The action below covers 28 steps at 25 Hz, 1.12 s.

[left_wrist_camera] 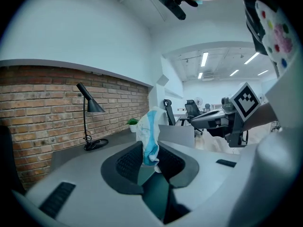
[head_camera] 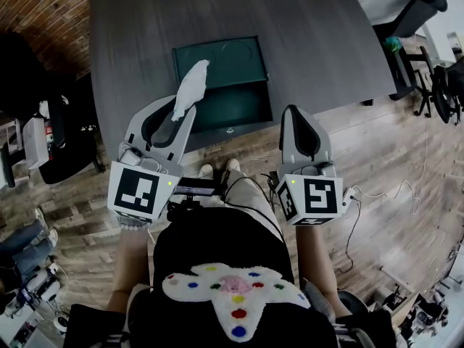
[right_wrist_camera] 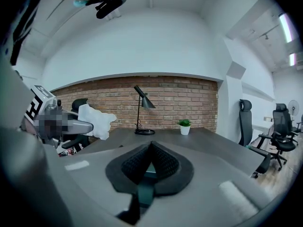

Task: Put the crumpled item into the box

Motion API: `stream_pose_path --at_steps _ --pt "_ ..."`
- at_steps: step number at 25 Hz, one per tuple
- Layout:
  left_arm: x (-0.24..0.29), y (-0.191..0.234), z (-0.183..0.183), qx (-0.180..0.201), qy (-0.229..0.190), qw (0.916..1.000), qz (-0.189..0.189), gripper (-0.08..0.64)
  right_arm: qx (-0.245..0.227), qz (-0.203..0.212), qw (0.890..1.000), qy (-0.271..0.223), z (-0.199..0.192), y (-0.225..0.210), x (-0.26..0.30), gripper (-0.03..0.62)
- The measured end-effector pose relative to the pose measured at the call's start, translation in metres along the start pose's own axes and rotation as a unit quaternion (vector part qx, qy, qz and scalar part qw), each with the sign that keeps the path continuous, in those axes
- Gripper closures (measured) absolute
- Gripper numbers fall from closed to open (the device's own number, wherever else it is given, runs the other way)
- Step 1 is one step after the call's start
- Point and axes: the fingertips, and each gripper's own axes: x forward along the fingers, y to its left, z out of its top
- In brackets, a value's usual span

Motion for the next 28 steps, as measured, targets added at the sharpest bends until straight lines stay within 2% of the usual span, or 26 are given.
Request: stream_pose_path --at_steps 10,14,21,28 --pt "0.043 -0.009 -0.034 -0.005 0.039 0.9986 -0.035 0.476 0.013 -0.019 1.000 0.015 -0.015 -0.016 -0.001 0.583" --pt "0.059 -0.023 -0.050 -0.010 0.059 0.9961 -0.065 0.476 0.021 -0.029 0.999 0.022 -0.022 -0.025 -0.006 0.583" --pt "0.085 -0.043 -0.087 -0.018 0.109 0.9872 -0.115 0.476 0.034 -0.042 0.998 0.037 -0.037 -0.034 -0.011 0.583" --pt "0.105 -0.060 -0.126 -0.026 0.168 0.9754 -0.141 0.476 0.043 -0.055 0.996 0.049 -0.052 -0.047 -0.018 0.583"
